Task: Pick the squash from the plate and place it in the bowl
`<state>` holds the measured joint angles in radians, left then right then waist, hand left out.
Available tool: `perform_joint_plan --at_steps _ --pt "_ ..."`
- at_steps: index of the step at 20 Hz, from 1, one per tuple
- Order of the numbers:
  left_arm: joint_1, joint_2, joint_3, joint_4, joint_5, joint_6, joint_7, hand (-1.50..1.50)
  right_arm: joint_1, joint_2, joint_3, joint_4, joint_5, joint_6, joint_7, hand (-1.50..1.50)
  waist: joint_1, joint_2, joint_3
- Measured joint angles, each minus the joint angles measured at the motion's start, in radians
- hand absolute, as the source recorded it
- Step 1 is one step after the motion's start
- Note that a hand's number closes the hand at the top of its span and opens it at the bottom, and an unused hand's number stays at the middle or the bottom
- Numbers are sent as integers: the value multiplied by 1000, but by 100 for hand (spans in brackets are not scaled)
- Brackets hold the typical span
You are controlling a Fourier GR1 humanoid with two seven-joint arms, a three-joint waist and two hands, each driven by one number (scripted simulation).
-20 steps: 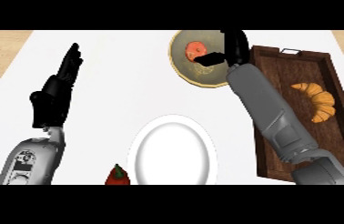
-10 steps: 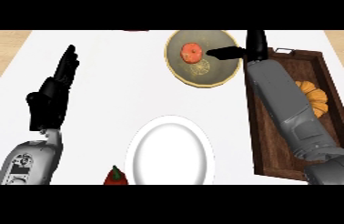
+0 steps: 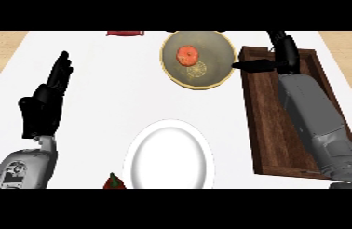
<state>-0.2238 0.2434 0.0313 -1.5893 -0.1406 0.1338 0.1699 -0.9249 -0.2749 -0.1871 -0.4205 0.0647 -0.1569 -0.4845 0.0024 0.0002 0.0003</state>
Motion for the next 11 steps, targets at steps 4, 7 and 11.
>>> perform_joint_plan --at_steps 4,7,11 --pt "-4 -11 0 -10 -17 8 18 0 95 -10 19 -108 -14 81 0 -150 -6 -3 0" --pt "13 -20 4 -5 -20 6 -6 0 177 -9 31 -181 -22 118 -22 -150 -6 -2 0" --pt "8 -13 24 -1 -22 -8 -10 0 280 -15 46 -314 -33 155 0 -150 -7 -2 0"
